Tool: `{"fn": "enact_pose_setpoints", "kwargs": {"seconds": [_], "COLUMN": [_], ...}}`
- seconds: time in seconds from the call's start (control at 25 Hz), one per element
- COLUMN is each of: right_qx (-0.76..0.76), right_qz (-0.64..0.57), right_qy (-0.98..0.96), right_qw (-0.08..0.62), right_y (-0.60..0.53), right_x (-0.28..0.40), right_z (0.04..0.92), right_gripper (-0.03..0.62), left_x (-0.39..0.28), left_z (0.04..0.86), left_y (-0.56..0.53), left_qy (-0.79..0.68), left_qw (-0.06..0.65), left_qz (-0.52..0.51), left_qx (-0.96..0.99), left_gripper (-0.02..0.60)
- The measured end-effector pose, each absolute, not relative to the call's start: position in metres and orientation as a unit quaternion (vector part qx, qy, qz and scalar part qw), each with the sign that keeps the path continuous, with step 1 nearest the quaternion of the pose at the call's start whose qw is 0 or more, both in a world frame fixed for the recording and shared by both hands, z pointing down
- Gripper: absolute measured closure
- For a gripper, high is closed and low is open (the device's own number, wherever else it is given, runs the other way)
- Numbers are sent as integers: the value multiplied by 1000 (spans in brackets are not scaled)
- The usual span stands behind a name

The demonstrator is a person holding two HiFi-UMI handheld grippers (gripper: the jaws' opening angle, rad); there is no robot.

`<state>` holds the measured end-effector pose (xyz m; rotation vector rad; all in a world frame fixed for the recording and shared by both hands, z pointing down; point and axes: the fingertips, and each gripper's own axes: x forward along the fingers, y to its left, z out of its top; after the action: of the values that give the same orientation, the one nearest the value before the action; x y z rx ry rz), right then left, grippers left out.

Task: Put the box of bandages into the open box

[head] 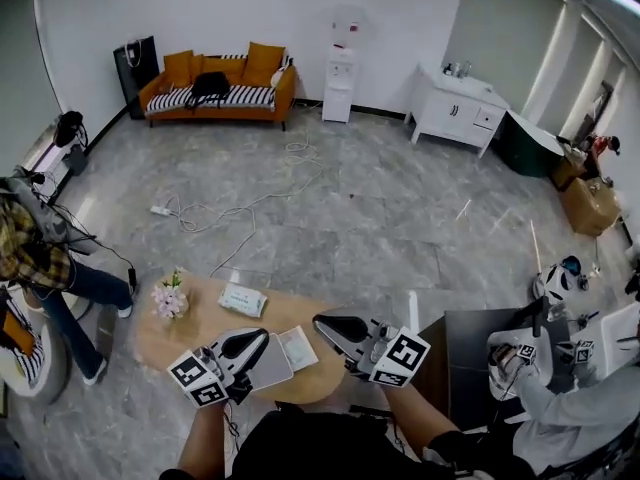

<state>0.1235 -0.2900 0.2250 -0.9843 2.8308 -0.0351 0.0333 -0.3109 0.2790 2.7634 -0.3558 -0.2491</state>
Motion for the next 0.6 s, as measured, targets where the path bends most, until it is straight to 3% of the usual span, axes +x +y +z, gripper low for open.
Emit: {"fn": "enact_pose_setpoints", "kwargs": {"seconds": [0.32, 0.6], "right_qx": [-285, -260], "right_qz": [1, -18], "right_qy": [948, 952], "right_qw": [144, 161], "right_y": [-175, -102], "right_x": [147, 132], "right_z": [205, 223], "right_gripper": [583, 583], "left_x": [43, 33], "left_z": [234, 247], "left_y": [-199, -120], "left_qy": [-133, -143], "left_qw": [129, 162], "left_qz": [-95, -100], "left_qx": [978, 971], "left_gripper": [566, 566]}}
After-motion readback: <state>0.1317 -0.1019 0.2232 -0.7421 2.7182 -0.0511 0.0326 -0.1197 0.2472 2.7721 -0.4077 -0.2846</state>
